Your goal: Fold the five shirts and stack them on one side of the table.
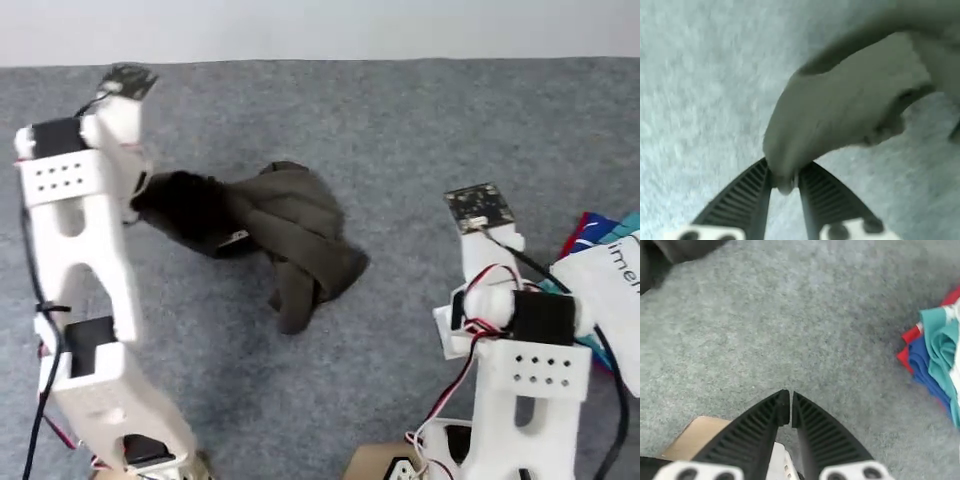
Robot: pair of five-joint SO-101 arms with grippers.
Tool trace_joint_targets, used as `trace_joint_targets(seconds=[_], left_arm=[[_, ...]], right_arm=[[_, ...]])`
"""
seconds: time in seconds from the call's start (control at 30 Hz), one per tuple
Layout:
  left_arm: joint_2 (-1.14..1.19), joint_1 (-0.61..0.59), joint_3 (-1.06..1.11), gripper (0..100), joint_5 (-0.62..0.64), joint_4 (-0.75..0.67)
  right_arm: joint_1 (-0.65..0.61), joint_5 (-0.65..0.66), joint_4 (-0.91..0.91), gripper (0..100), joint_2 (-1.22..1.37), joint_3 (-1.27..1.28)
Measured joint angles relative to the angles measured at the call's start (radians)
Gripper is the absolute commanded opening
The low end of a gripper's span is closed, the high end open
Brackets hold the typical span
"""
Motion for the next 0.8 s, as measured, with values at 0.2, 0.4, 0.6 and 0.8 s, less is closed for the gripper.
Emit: trace_joint_targets(seconds=[0.2,0.4,0.6,0.8], left_arm=[[0.0,-0.114,0.081,1,-0.089,-0.002],[0.0,-0.12,0.126,13,-0.16,-0.003],[0.0,-0.12,0.15,14,-0.164,-0.005],[0.0,-0.12,0.167,14,-0.164,-0.005]], right_arm=[[-0.146,-0.037,-0.072,2.8,0.008,0.0],[-0.298,-0.048,-0.098,20.3,0.17,-0.034],[-0.37,-0.051,-0.098,21.3,0.381,-0.21],[-0.483,-0.051,-0.061,21.4,0.562,-0.368]])
